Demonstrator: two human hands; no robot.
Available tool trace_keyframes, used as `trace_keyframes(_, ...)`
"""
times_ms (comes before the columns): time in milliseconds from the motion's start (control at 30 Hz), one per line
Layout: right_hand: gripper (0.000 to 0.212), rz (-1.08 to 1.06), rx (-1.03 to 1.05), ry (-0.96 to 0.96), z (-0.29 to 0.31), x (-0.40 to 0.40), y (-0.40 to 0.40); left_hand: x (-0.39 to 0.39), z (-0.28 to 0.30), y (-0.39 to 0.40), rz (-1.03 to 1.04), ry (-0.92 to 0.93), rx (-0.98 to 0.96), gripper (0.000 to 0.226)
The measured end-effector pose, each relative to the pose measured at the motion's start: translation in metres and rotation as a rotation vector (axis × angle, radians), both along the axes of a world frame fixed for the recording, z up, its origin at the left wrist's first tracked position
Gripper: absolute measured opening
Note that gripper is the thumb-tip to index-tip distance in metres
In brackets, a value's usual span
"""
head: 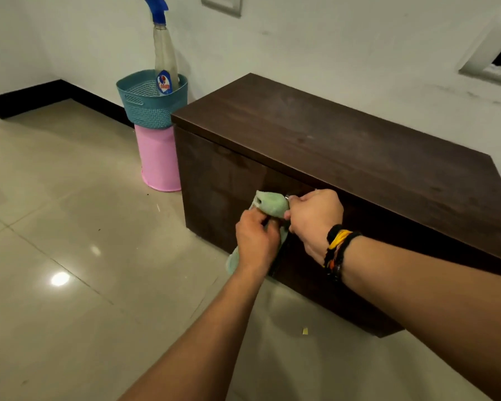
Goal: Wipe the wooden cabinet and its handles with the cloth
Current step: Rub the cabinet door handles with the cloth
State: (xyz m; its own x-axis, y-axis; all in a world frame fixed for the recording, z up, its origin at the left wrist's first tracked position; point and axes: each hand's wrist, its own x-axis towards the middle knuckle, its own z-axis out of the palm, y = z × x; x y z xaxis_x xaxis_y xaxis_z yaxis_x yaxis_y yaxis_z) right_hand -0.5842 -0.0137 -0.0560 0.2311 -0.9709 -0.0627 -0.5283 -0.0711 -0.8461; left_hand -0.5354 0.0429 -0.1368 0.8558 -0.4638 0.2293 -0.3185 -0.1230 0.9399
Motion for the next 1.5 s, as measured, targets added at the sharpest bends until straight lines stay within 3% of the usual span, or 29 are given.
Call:
trace_keyframes(167,0.034,0.026,0.007,0.009,0.002,-0.005,-0.002,-0.003,-0.023,0.005,-0.033,0.050,-0.094,0.040)
trace_keyframes(267,0.029,0.017,0.015,0.003,0.003,-0.004,-0.002,0.005,-0.013,0.007,-0.081,0.009,-0.044,0.034)
trace_keyframes(367,0.024,0.027,0.014,-0.016,0.003,-0.005,-0.002,0.012,0.010,0.004,-0.145,0.100,0.023,0.022)
trace_keyframes(500,0.020,0.022,0.059,-0.045,0.005,-0.006,-0.002,0.008,0.019,-0.009,-0.010,0.219,0.016,0.039)
trace_keyframes(600,0.024,0.030,0.053,-0.034,0.007,-0.007,0.000,0.000,-0.014,-0.002,-0.018,0.137,-0.004,0.011)
trace_keyframes(733,0.027,0.033,0.058,-0.023,0.009,-0.006,0.002,0.003,-0.026,0.002,-0.017,0.078,-0.023,0.028)
trace_keyframes(833,0.019,0.001,0.113,-0.064,0.011,-0.004,0.003,0.008,0.001,0.006,-0.133,0.059,0.021,0.020)
trace_keyframes(1000,0.025,-0.026,0.115,-0.064,0.011,-0.003,0.003,0.016,0.021,-0.008,-0.068,0.211,0.052,0.036)
trace_keyframes(1167,0.026,-0.005,0.092,-0.024,0.009,-0.003,0.000,0.007,-0.019,0.006,-0.142,0.190,-0.016,0.016)
trace_keyframes(1300,0.027,0.012,0.080,-0.043,0.006,-0.003,-0.001,0.017,-0.007,0.001,-0.160,0.204,-0.016,0.006)
trace_keyframes(1400,0.020,0.018,0.061,-0.051,0.005,-0.005,0.001,0.021,0.009,-0.009,-0.113,0.167,0.017,0.025)
trace_keyframes(1500,0.023,0.042,0.057,-0.036,0.005,-0.008,0.002,0.014,0.002,-0.003,-0.121,0.131,0.006,0.016)
